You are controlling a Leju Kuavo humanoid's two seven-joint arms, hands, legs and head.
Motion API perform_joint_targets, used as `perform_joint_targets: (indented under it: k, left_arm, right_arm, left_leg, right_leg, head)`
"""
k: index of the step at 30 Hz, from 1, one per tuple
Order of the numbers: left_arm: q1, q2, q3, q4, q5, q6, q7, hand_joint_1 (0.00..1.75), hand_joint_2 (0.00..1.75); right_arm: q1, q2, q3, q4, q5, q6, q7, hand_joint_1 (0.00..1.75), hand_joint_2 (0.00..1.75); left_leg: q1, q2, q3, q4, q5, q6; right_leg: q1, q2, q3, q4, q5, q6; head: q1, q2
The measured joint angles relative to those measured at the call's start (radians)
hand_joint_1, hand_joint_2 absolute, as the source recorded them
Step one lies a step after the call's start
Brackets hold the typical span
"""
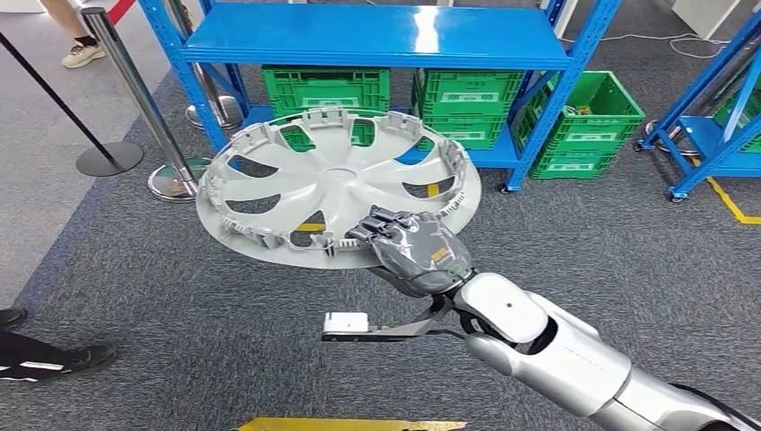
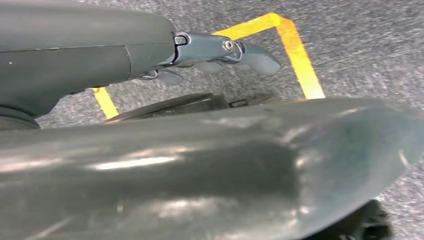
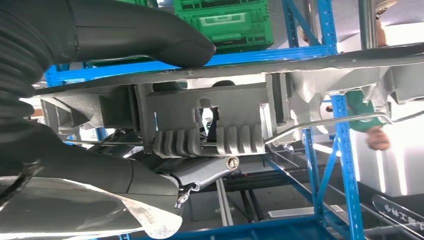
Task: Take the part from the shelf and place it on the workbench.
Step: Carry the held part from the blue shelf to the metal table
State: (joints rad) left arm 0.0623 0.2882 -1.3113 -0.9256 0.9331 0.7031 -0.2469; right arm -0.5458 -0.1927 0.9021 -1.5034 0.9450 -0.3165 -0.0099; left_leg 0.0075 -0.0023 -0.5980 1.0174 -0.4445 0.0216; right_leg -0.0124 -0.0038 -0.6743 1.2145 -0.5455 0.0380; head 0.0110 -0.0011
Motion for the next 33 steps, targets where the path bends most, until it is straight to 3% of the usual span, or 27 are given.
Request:
perform_joint_targets:
  k: [2,4,7,14,20,28,33]
  left_arm:
    - [-0.002,-0.002,-0.003,0.001,0.003,0.000,-0.002,0.00,0.00]
    - [-0.005,-0.002,-0.006,0.003,0.007,0.000,-0.003,0.00,0.00]
    - [-0.010,-0.002,-0.015,0.006,0.016,0.000,-0.007,0.00,0.00]
    - [-0.017,-0.002,-0.030,0.012,0.028,0.000,-0.012,0.00,0.00]
    - [-0.022,-0.002,-0.047,0.019,0.042,0.000,-0.022,0.00,0.00]
    - [-0.032,-0.002,-0.063,0.025,0.054,0.000,-0.023,0.00,0.00]
    - [-0.038,-0.002,-0.077,0.031,0.061,0.000,-0.027,0.00,0.00]
  right_arm:
    - [-0.003,0.000,0.000,0.000,0.001,0.000,0.000,1.75,1.75]
    - [-0.006,0.002,0.001,-0.001,0.003,-0.001,0.000,1.75,1.75]
    - [-0.005,0.003,0.002,0.000,0.004,-0.002,0.000,1.75,1.75]
    - [-0.007,0.006,0.004,0.000,0.010,-0.003,0.002,1.75,1.75]
    - [-0.007,0.006,0.004,0.003,0.015,-0.022,-0.004,1.75,1.75]
    - [-0.008,0.010,0.005,0.003,-0.026,-0.014,-0.009,1.75,1.75]
    - [-0.008,0.015,0.005,0.003,-0.053,-0.009,-0.019,1.75,1.75]
  left_leg:
    - [-0.002,0.000,-0.008,0.002,0.008,-0.006]
    - [-0.005,0.000,-0.016,0.005,0.015,-0.011]
    - [-0.004,0.000,-0.022,0.003,0.026,-0.009]
    - [-0.003,0.000,-0.025,-0.010,0.044,-0.028]
    - [-0.002,0.000,-0.029,-0.013,0.051,-0.032]
    - [-0.003,0.000,-0.036,-0.012,0.053,-0.031]
    - [-0.006,0.000,-0.045,-0.004,0.052,-0.019]
  right_leg:
    - [0.005,-0.001,0.095,-0.145,0.031,-0.013]
    - [0.009,-0.001,0.133,-0.211,0.038,-0.018]
    - [0.012,0.001,0.128,-0.213,0.048,-0.016]
    - [0.013,0.000,0.115,-0.208,0.058,-0.032]
    - [0.014,0.000,0.111,-0.207,0.062,-0.033]
    - [0.012,0.000,0.105,-0.208,0.066,-0.032]
    - [0.009,-0.001,0.100,-0.208,0.071,-0.024]
  head:
    - [-0.001,0.000]
    - [-0.001,0.000]
    - [-0.002,0.000]
    - [-0.002,0.000]
    - [-0.002,0.000]
    - [-0.001,0.000]
    - [-0.002,0.000]
